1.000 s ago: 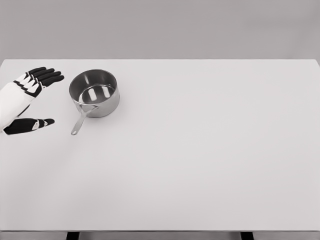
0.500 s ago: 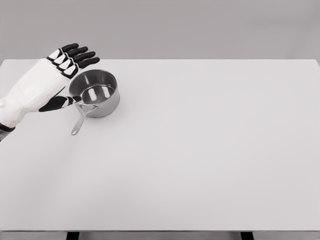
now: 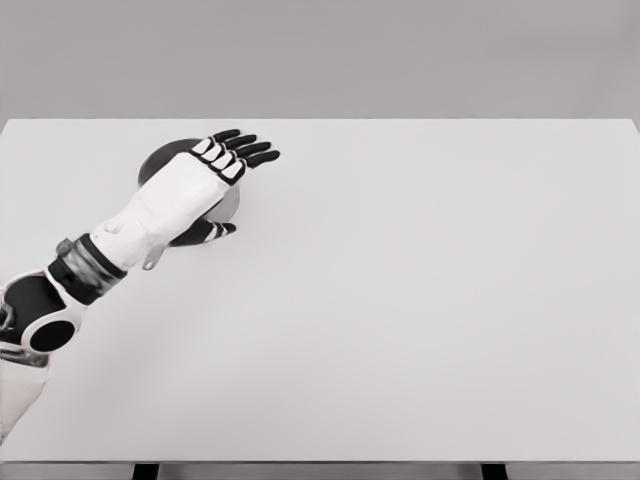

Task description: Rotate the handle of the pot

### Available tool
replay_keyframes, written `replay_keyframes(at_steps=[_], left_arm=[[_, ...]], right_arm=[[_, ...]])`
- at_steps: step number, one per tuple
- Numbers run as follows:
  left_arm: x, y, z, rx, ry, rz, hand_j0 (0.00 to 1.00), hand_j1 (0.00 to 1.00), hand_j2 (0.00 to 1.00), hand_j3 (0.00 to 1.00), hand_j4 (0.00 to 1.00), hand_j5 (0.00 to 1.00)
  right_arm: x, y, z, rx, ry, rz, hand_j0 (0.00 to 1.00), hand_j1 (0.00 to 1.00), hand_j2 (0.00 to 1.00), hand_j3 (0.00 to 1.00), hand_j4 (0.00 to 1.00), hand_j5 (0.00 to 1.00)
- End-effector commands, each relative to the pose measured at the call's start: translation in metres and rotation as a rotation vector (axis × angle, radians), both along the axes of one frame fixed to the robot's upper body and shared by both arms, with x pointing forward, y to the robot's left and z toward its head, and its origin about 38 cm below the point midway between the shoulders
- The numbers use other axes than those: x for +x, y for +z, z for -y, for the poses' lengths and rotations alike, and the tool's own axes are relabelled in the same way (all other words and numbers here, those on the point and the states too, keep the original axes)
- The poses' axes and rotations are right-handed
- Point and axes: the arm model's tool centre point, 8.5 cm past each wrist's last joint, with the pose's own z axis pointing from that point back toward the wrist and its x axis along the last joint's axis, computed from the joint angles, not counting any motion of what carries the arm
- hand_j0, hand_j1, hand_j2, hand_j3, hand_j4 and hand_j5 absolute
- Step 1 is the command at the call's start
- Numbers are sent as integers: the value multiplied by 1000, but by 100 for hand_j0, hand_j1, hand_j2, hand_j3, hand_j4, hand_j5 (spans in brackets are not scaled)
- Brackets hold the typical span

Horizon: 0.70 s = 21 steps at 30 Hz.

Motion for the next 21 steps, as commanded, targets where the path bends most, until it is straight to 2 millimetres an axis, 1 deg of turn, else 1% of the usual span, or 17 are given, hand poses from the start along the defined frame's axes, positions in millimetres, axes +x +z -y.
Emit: replay_keyframes(at_steps=[1,5,9,12,14,21], left_arm=[[9,-8,4,-15,127,-45,100,100,100,100,100,100],[12,-14,3,-24,195,-72,100,100,100,100,100,100],[11,-16,4,-21,197,-78,100,100,100,100,100,100],[7,-24,3,-12,205,-97,100,100,100,100,100,100],[5,-35,-2,18,263,-117,100,100,100,100,100,100],[3,-40,-4,51,279,-112,100,100,100,100,100,100]], right_arm=[[0,0,0,0,0,0,100,100,100,100,100,100],[0,0,0,0,0,0,100,100,100,100,100,100],[0,0,0,0,0,0,100,100,100,100,100,100],[0,0,0,0,0,0,100,100,100,100,100,100],[0,0,0,0,0,1,100,100,100,100,100,100],[0,0,0,0,0,1,100,100,100,100,100,100]])
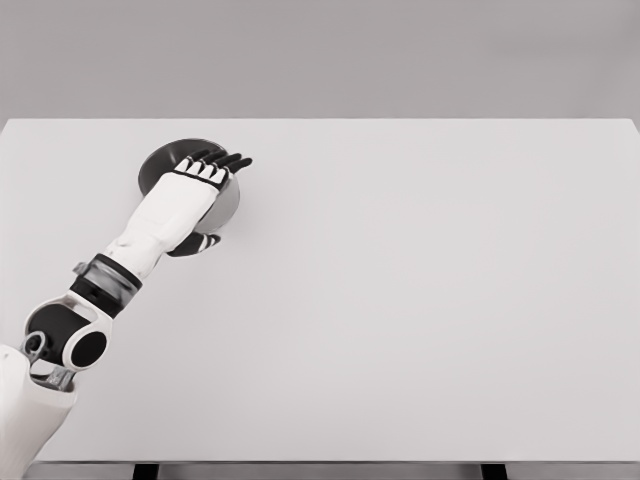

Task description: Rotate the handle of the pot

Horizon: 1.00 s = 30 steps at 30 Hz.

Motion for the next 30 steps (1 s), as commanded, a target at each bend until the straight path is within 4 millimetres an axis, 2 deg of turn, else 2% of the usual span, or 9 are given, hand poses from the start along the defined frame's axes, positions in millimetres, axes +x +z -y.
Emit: replay_keyframes(at_steps=[1,12,30], left_arm=[[0,0,-1,12,6,4,100,100,100,100,100,100],[-5,-8,-5,18,0,-20,100,100,100,100,100,100],[-6,-8,-24,72,26,-24,100,100,100,100,100,100]], right_arm=[[0,0,0,0,0,0,100,100,100,100,100,100],[0,0,0,0,0,0,100,100,100,100,100,100],[0,0,0,0,0,0,100,100,100,100,100,100]])
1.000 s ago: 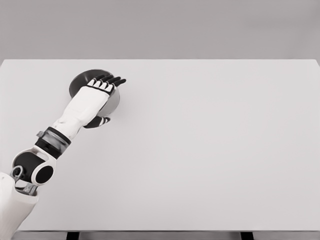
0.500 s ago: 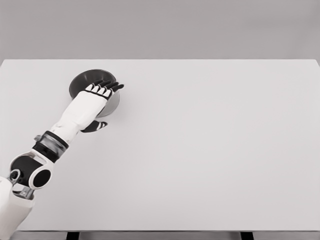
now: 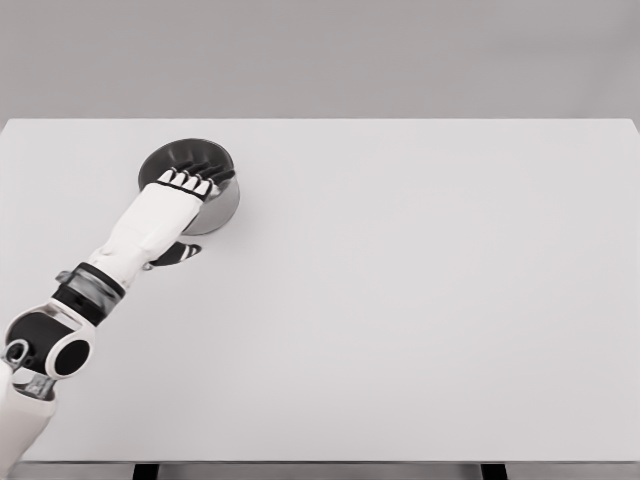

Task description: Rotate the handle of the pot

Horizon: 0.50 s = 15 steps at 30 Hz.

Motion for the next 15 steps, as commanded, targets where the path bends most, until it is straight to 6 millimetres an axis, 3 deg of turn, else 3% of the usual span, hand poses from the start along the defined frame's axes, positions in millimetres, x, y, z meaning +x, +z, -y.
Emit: replay_keyframes(at_steps=[1,15], left_arm=[[0,1,-4,11,2,1,100,100,100,100,100,100],[0,3,-15,64,9,7,100,100,100,100,100,100]], right_arm=[[0,0,0,0,0,0,100,100,100,100,100,100],[0,0,0,0,0,1,100,100,100,100,100,100]])
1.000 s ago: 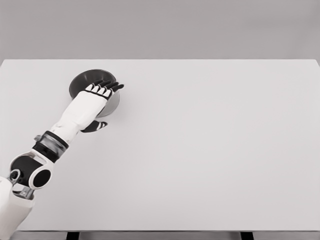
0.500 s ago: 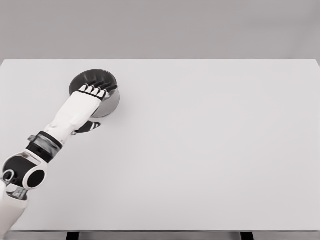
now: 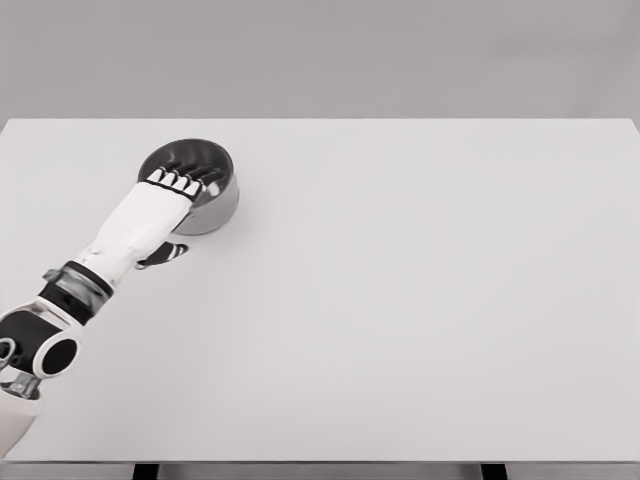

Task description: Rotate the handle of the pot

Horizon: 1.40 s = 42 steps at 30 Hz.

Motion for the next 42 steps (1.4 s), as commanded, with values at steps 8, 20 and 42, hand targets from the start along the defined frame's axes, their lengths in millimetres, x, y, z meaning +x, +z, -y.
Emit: replay_keyframes(at_steps=[8,20,42], left_arm=[[0,2,-9,36,5,1,100,100,100,100,100,100],[0,3,-19,77,13,4,100,100,100,100,100,100],[6,2,-37,146,64,19,100,100,100,100,100,100]], right_arm=[[0,0,0,0,0,1,100,100,100,100,100,100],[0,0,0,0,0,0,100,100,100,100,100,100],[0,0,0,0,0,0,100,100,100,100,100,100]])
